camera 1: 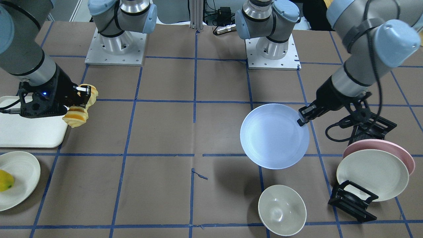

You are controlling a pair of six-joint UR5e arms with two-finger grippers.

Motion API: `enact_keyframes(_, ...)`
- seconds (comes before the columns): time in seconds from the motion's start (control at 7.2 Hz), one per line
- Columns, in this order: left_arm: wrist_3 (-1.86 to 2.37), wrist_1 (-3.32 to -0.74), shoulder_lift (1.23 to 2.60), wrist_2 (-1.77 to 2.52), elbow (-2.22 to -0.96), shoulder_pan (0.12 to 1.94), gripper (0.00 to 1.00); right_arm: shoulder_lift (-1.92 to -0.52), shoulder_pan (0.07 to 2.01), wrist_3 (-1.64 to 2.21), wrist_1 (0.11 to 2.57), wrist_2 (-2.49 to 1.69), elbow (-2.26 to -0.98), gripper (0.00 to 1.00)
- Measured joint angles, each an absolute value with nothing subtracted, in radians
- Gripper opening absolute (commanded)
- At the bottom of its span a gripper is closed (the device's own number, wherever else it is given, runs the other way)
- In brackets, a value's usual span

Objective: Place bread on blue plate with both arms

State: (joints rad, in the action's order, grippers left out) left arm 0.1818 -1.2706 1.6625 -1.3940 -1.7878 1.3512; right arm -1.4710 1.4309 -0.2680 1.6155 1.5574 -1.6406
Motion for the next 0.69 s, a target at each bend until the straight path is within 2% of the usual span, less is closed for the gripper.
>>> enact_keyframes(0.28,0.264,-1.025,1.683,-1.329,-1.953,1.436,0.00,-1.466,1.477,-0.235,1.617,1.539,-1.618,0.01)
enact_keyframes(0.69,0.401,-0.773,1.792,-1.276,-2.019,1.563,0.00,-1.454,1.536,-0.204,1.638,1.498,-1.625,0.02)
